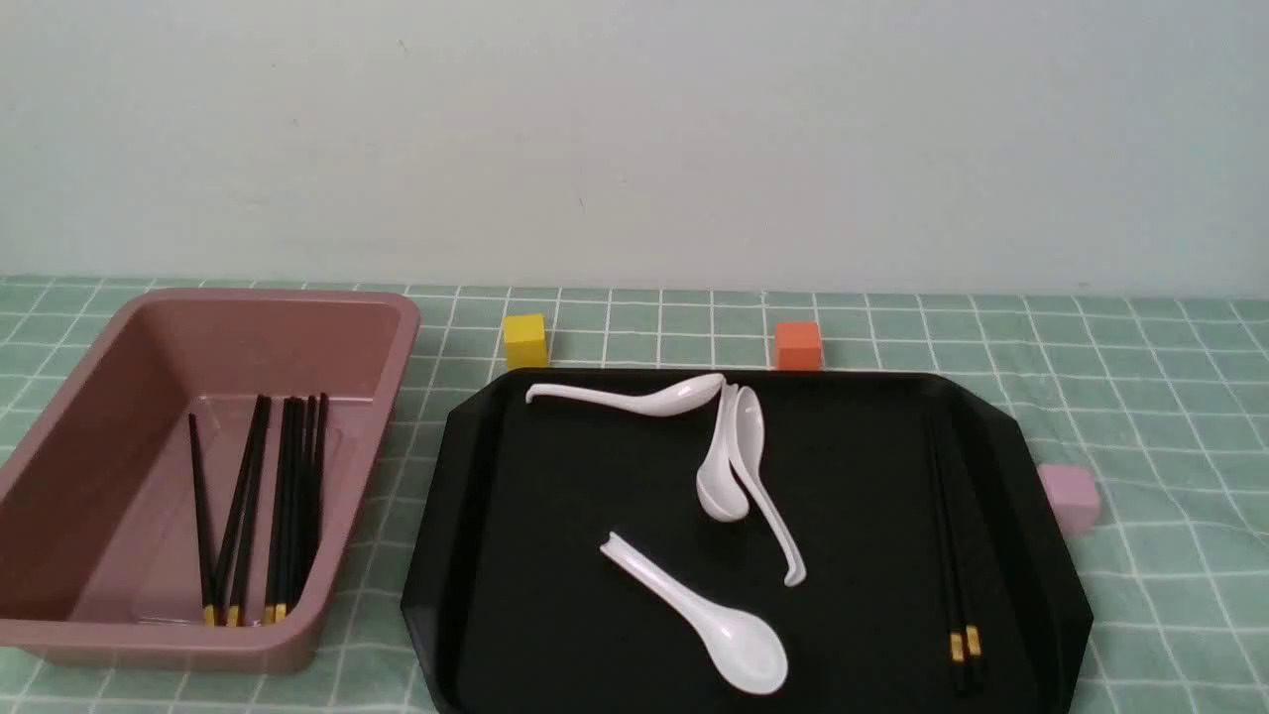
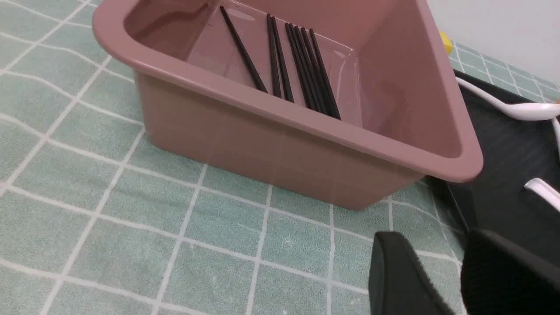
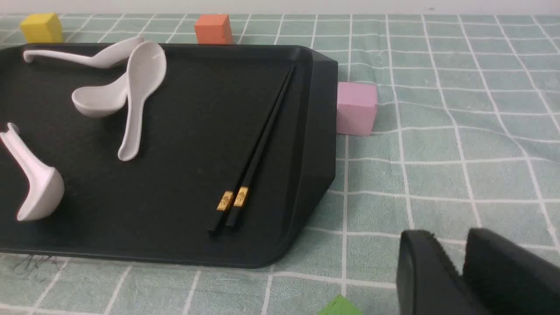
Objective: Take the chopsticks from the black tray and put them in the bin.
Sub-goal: Use the right arm to grab a pair of chopsticks
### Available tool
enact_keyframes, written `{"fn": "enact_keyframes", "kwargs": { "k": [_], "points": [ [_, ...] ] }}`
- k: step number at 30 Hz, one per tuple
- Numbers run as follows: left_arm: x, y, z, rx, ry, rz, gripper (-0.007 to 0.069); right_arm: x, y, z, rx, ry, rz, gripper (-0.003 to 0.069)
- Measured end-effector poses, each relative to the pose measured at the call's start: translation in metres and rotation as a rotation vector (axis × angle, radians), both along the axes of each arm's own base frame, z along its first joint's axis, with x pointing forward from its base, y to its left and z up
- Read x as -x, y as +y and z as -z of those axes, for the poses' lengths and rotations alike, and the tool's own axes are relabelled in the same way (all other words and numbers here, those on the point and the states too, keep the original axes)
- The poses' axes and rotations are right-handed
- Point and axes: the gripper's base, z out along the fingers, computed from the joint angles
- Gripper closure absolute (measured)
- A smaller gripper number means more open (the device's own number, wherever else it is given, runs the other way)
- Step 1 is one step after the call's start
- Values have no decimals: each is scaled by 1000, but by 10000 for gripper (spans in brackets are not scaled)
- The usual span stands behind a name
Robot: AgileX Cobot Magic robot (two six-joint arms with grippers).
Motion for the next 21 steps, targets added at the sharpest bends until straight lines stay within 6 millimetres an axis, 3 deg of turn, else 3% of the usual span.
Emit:
{"fn": "enact_keyframes", "kwargs": {
  "k": [21],
  "points": [
    [0,0,0,0,0,0,385,0,0,0,-2,0,0,458]
  ]
}}
